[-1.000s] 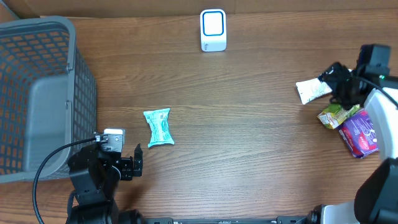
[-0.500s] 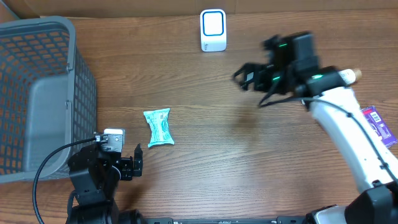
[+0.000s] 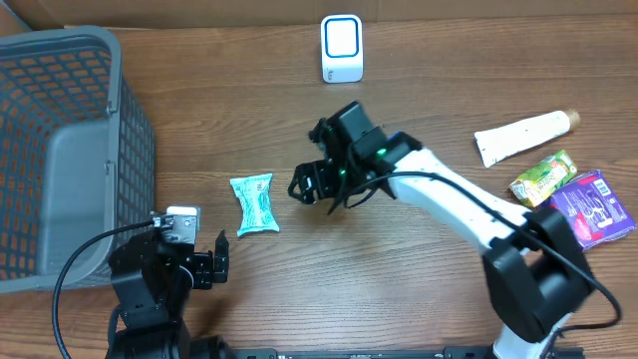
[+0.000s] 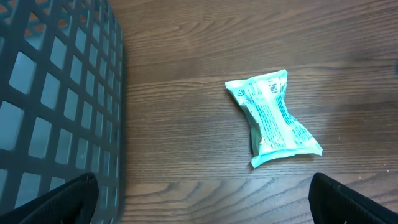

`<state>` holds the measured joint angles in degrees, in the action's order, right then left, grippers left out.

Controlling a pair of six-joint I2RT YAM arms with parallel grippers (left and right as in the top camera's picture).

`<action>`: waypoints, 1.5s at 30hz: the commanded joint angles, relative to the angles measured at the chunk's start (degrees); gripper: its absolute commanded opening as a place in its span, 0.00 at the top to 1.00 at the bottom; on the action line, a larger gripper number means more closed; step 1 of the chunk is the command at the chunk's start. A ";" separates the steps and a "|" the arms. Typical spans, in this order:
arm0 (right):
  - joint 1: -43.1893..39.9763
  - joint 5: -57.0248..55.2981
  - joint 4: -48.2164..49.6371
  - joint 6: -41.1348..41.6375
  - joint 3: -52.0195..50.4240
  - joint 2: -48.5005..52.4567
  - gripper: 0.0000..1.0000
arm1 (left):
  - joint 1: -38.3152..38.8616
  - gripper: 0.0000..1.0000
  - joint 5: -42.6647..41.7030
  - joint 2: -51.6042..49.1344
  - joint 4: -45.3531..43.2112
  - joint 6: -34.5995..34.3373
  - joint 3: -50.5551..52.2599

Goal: Scan the item barcode
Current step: 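Move the right gripper to the light-blue wipes pack, then grasp the wipes pack with the right gripper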

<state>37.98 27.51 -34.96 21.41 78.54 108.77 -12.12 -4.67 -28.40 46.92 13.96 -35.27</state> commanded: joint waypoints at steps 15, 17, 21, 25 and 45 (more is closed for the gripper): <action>3.69 8.59 11.39 8.85 0.52 11.15 0.28 | -0.28 0.00 0.24 -0.24 -0.20 1.07 -0.09; 4.52 8.59 12.68 8.90 0.52 11.54 0.29 | -0.28 0.00 0.24 -0.24 -0.20 1.07 -0.09; 6.60 3.76 14.73 12.81 0.44 12.20 0.38 | -0.28 0.00 0.24 -0.24 -0.20 1.07 -0.09; 8.28 1.97 16.83 14.29 0.44 13.81 0.47 | -0.28 0.01 0.24 -0.24 -0.20 1.07 -0.09; 1.29 5.90 7.76 8.83 0.74 13.64 0.96 | -0.28 0.00 0.24 -0.26 -0.20 1.07 -0.09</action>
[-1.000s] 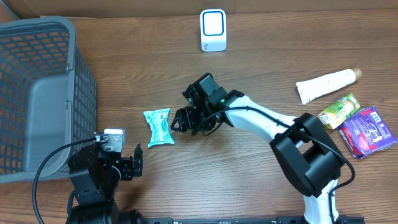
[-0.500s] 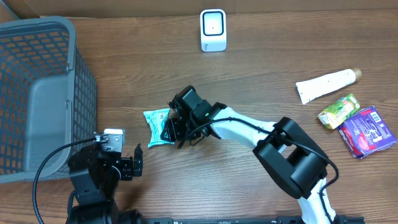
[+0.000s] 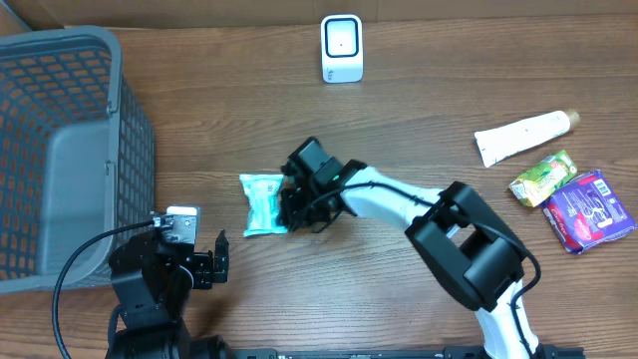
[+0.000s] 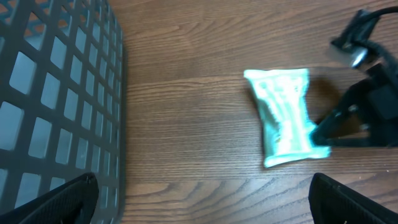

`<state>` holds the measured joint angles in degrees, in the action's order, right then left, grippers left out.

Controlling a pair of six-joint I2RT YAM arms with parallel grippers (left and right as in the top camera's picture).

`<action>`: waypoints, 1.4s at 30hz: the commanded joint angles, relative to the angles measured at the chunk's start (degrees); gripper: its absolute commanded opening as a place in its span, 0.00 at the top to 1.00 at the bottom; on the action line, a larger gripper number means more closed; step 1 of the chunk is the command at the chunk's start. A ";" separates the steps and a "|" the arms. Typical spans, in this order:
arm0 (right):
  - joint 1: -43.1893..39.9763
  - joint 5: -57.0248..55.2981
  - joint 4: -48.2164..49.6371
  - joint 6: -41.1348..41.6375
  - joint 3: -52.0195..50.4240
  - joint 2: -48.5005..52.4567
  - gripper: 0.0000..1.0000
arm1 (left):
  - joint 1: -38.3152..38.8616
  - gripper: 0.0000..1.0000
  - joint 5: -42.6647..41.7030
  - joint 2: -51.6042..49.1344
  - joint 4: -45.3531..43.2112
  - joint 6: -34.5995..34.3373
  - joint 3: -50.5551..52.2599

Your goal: Scan the item barcode

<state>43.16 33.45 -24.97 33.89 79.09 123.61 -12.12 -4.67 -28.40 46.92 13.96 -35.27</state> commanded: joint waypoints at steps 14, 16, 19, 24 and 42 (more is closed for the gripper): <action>-14.01 -31.74 -25.22 -45.00 0.79 -13.40 0.71 | -0.28 0.00 0.24 -0.26 -0.20 1.07 -0.09; -14.64 -31.10 -24.61 -41.44 1.73 -13.94 0.38 | -0.28 0.01 0.24 -0.26 -0.20 1.07 -0.09; -15.15 -29.64 -25.05 -37.22 4.50 -14.10 0.45 | -0.28 0.00 0.24 -0.26 -0.20 1.07 -0.09; -15.58 -19.26 -25.88 -28.98 10.62 -14.21 0.96 | -0.28 0.00 0.24 -0.26 -0.20 1.07 -0.09; -10.01 -33.03 -15.34 8.39 -0.24 -7.56 0.96 | -0.28 0.00 0.24 -0.26 -0.20 1.07 -0.09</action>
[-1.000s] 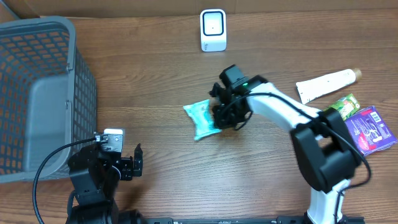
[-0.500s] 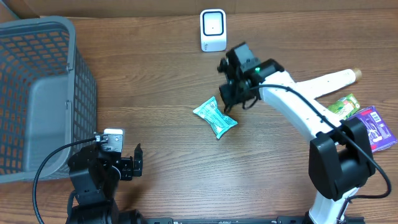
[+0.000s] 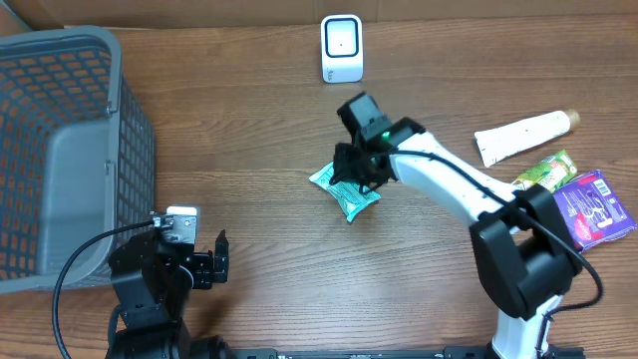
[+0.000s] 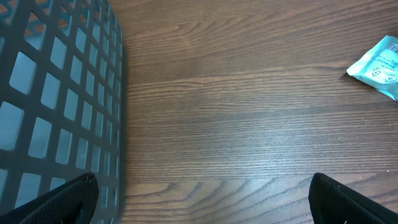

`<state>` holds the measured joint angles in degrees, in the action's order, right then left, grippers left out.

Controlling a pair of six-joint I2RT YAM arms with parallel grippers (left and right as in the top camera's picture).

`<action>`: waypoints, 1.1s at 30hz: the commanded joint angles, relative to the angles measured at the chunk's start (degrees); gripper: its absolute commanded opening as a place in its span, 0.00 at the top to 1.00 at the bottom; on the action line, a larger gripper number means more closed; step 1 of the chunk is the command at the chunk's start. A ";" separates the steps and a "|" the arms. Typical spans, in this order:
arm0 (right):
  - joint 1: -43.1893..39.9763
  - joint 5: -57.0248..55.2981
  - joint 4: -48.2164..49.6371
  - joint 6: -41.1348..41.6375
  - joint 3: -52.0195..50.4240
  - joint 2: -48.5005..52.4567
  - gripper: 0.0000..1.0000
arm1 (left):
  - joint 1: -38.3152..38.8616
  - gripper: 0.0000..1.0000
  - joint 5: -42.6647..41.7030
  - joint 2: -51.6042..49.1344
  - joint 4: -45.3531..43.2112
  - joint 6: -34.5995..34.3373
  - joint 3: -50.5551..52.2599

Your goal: Scan the item barcode

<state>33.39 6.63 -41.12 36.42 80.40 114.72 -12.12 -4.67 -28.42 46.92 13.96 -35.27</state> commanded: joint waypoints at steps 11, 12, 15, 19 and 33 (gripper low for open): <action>-0.22 -3.41 6.60 -11.98 -2.78 2.95 0.94 | -0.28 0.00 0.24 -0.24 -0.20 1.07 -0.09; -0.22 -3.48 7.19 -17.16 -2.78 2.95 0.93 | -0.28 0.00 0.24 -0.24 -0.20 1.07 -0.09; -0.24 -3.91 7.26 -33.86 -2.78 2.97 0.89 | -0.28 0.00 0.24 -0.24 -0.20 1.07 -0.09; -1.81 -6.21 7.32 -36.50 -2.19 2.86 0.84 | -0.28 0.01 0.24 -0.24 -0.20 1.07 -0.09; -14.99 15.96 -4.35 -21.84 5.25 -12.09 0.16 | -0.28 0.00 0.24 -0.24 -0.20 1.07 -0.09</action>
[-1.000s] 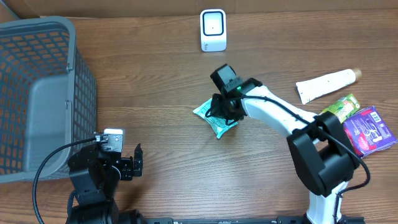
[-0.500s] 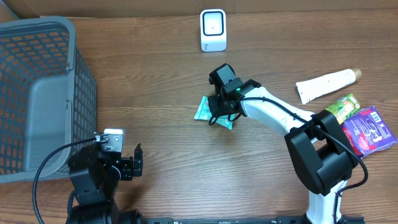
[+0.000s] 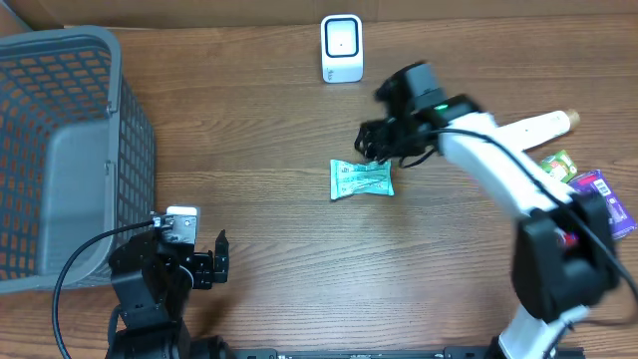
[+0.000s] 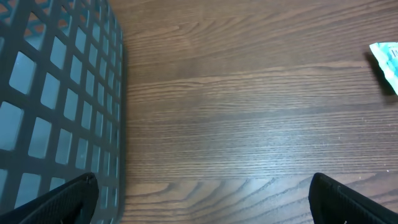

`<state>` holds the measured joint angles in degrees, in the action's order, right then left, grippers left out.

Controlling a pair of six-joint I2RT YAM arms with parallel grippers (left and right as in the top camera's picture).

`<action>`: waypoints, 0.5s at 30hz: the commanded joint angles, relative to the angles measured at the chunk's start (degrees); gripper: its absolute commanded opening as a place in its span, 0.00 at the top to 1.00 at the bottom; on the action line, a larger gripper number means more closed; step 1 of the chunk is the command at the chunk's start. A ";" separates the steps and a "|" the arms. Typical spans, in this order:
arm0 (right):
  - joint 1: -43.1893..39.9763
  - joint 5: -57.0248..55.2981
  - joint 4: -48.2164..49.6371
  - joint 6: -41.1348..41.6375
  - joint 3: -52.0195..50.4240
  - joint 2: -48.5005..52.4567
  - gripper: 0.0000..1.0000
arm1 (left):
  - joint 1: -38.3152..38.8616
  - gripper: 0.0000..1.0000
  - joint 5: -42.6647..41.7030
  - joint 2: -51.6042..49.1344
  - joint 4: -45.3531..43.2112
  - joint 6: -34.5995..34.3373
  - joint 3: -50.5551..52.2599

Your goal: Scan the item barcode

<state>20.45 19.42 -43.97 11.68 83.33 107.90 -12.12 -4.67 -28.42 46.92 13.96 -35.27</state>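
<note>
The teal packet (image 3: 361, 179) lies lengthwise near the middle of the table; only its corner (image 4: 387, 65) shows at the right edge of the left wrist view. The right gripper (image 3: 377, 148) hovers at the packet's far edge, its arm blurred. Whether its fingers touch the packet or how they stand is unclear. The white barcode scanner (image 3: 342, 48) stands upright at the back of the table. Near the front left, the left gripper (image 3: 214, 261) rests wide open with nothing between its fingers (image 4: 50, 202).
A large grey mesh basket (image 3: 60, 150) fills the left side, its wall (image 4: 56, 93) close beside the left gripper. At the right edge lie a white tube (image 3: 523, 135), a green sachet (image 3: 554, 166) and a purple packet (image 3: 603, 189) partly behind the right arm.
The right arm has swung to the right and its gripper sits farther back. The teal packet has shifted slightly right and now lies level and lengthwise. The left arm is unchanged.
First the packet lay near the basket with the right gripper to its right. Then the gripper was at the packet's right side. Later the packet was at mid-table under the gripper, and now it lies turned lengthwise below the scanner.
</note>
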 commanded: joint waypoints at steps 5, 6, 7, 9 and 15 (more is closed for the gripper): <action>-5.86 2.91 -6.10 -2.14 0.22 -3.61 0.14 | -0.28 0.01 0.24 -0.24 -0.20 1.07 -0.09; -6.12 3.48 -6.03 -3.08 -0.90 -3.04 0.14 | -0.28 0.00 0.24 -0.24 -0.20 1.07 -0.09; -6.29 3.65 -5.75 -3.21 -1.92 -2.36 0.14 | -0.28 0.01 0.24 -0.24 -0.20 1.07 -0.09; -6.34 3.65 -5.07 -3.96 -3.85 -0.94 0.14 | -0.28 0.00 0.24 -0.24 -0.20 1.07 -0.09; -6.34 6.56 -2.12 -4.48 -6.40 4.39 0.14 | -0.28 0.00 0.24 -0.24 -0.20 1.07 -0.09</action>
<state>14.02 23.22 -46.98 8.36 77.38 110.21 -12.12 -4.67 -28.42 46.92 13.96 -35.27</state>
